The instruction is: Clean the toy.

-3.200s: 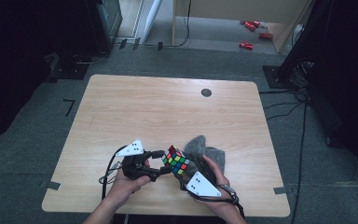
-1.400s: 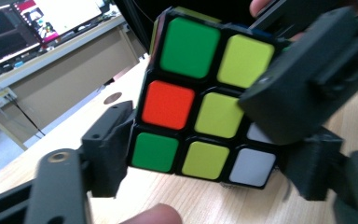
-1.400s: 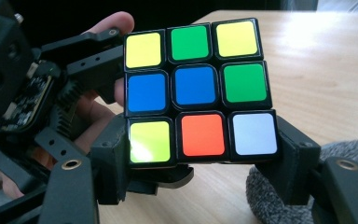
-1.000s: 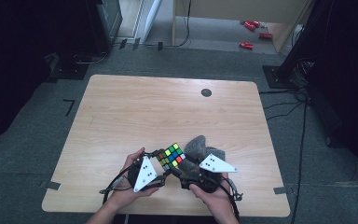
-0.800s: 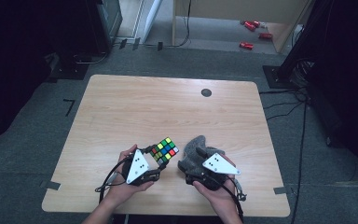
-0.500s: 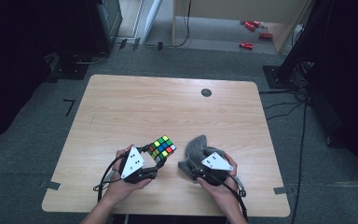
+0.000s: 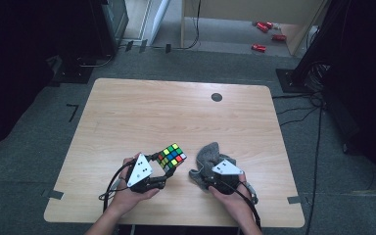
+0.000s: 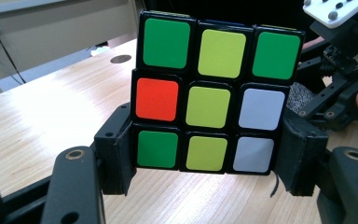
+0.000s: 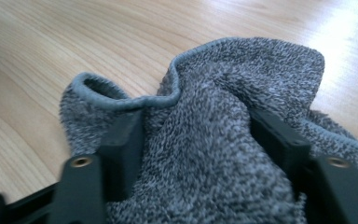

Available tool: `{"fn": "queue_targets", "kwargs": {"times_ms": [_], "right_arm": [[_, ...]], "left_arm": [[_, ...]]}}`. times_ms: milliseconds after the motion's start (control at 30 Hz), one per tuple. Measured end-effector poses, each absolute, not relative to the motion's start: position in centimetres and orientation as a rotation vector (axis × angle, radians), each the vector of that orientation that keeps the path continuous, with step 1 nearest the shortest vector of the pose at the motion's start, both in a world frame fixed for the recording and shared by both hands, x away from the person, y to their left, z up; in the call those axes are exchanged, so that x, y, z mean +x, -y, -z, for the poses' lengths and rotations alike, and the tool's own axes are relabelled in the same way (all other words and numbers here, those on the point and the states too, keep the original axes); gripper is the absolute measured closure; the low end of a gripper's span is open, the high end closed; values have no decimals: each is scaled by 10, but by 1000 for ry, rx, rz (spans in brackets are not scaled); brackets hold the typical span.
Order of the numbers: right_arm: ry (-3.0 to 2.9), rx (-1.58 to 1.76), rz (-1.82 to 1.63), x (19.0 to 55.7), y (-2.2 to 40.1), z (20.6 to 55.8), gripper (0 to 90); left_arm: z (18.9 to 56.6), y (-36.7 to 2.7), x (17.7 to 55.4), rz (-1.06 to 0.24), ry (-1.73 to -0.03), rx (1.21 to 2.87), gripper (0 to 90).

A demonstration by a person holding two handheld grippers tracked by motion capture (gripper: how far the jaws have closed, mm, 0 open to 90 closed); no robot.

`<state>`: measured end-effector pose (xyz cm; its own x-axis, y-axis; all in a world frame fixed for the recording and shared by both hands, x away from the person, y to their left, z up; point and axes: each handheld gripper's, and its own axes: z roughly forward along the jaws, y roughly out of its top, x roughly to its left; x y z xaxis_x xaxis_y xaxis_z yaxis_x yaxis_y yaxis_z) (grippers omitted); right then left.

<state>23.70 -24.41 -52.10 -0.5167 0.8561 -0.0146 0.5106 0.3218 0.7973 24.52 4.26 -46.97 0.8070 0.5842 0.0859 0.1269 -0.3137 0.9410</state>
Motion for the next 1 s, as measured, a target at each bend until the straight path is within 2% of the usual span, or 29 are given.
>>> {"fn": "queue_targets", "kwargs": {"times_ms": [100,167,233,400,600,767,1000], "right_arm": [[-2148,1202,-1068,235,245,520,654],[-2156,1198,-1075,235,246,517,744],[-2141,1206,-1109,233,246,510,794],[-1969,1144,-1426,220,250,472,804],[-1799,867,-1764,188,236,425,800],[-1876,809,-1794,183,218,428,794],[-1867,918,-1726,194,222,448,788]], "left_arm": [[469,-43,245,-498,-536,1864,341],[470,-42,245,-492,-532,1866,341],[471,-40,245,-484,-526,1874,341],[474,-35,243,-471,-493,1916,341],[478,-22,237,-450,-440,1961,341],[475,-15,229,-429,-396,1951,341],[468,-22,225,-408,-347,1893,346]]}}
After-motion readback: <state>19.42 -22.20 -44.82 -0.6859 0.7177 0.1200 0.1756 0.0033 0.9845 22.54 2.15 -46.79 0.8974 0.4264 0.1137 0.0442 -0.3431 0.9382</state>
